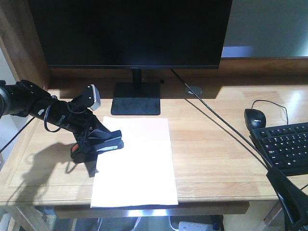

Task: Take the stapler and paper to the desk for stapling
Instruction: 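Push the stapler onto the paper edge with the left gripper, then open the left gripper and raise it off the stapler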

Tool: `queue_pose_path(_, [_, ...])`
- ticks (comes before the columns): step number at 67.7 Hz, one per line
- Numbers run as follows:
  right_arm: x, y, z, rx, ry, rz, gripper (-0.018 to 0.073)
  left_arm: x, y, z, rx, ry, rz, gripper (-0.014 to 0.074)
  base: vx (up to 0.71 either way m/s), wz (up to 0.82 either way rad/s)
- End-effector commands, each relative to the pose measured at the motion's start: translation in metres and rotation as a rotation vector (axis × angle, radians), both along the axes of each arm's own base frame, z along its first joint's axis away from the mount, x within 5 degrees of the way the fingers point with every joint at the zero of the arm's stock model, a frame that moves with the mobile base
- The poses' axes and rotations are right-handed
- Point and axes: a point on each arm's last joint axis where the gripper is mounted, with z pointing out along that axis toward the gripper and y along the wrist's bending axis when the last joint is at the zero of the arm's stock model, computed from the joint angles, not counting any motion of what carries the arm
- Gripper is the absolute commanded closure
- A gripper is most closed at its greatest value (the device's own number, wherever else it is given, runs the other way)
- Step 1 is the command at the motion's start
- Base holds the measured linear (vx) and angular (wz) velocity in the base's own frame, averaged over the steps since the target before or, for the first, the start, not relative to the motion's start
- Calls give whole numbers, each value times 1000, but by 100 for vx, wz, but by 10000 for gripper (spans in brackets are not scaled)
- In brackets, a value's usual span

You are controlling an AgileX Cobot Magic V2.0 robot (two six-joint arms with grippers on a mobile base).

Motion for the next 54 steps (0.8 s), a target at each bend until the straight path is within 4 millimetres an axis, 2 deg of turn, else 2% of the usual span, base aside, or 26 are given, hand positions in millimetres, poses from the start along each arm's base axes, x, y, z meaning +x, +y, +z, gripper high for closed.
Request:
queue_pose_path(1, [1, -2, 9, -37, -44, -24, -22, -3, 0, 41, 10, -73, 25, 603, 0, 0])
queue_pose_path(16, [1, -2, 9, -37, -45, -24, -22, -11, 13, 104, 83, -196, 219, 603, 0, 0])
queue_pose_path(28, [1, -2, 9, -37, -45, -24, -22, -25, 26, 155, 132, -299, 397, 603, 0, 0])
queue_pose_path(40, [1, -2, 9, -37, -45, -24, -22, -50, 42, 200, 214, -398, 534, 603, 0, 0])
queue_pose_path(45, [1, -2, 9, -37, -45, -24, -22, -63, 50, 219, 225, -407, 646, 603, 0, 0])
queue_pose_path(50, [1, -2, 9, -37, -45, -24, -22, -77, 58, 237, 195, -401, 787, 603, 0, 0])
queue_pose_path(54, [1, -2, 9, -37, -45, -24, -22, -91, 62, 253, 89, -349, 946, 603, 0, 0])
